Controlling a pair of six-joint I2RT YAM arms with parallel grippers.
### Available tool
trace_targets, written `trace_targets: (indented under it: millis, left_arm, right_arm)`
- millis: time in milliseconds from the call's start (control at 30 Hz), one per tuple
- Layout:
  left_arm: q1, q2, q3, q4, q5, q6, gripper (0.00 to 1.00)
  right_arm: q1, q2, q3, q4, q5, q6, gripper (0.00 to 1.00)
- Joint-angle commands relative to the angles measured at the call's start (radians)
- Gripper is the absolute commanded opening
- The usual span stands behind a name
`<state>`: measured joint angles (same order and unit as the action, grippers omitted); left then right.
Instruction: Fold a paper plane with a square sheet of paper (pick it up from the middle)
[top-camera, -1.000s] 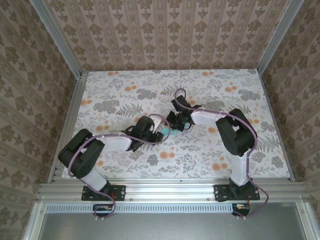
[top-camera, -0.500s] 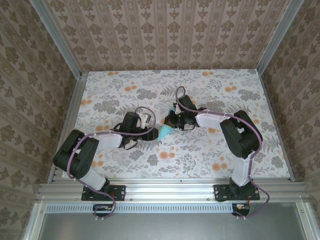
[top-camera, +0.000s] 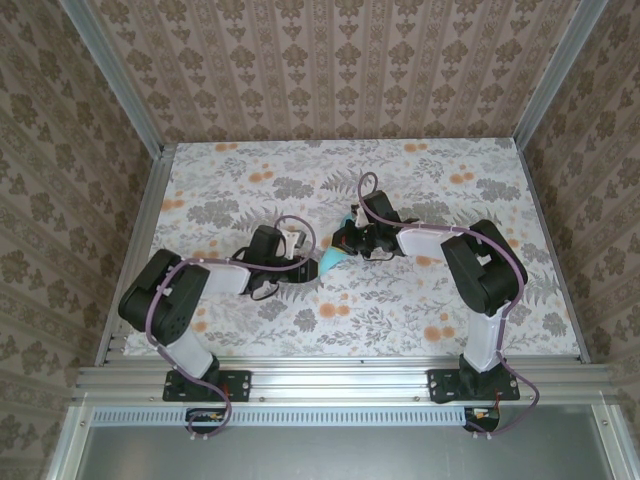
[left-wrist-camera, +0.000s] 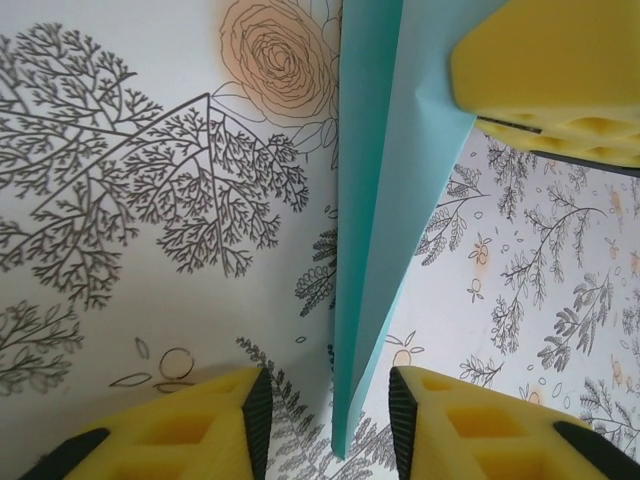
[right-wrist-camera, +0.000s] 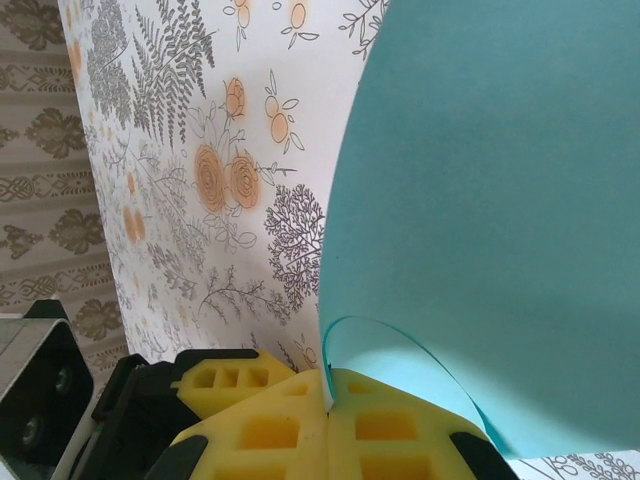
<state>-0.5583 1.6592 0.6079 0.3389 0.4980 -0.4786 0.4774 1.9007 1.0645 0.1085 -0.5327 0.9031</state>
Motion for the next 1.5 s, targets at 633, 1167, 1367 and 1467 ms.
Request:
trace_targets:
  millis: [633,1167,1367,1467]
  left_arm:
    - [-0.132,0.04,0.082,-0.228,-0.355,0.093,0.13]
    - [-0.152,0.047,0.099,-0.243,-0.383,0.09,0.17]
    - [-0.157,0.038,0.098,-0.24,-0.361,0.092,0.22]
    - [-0.155,0.014,0.102,-0.25,-0.329,0.099,0.28]
  right_arm:
    - [-0.02,-0.012,-0.064,0.021,-0.039,-0.026,0.0]
    - [-0.015,0.007,-0.092,0.004,0.027,-0.046,0.03]
    - [-0.003,0.008,-0.122,0.041,0.046,-0.012,0.05]
    - [-0.004,0.018,-0.127,0.044,0.059,-0.016,0.05]
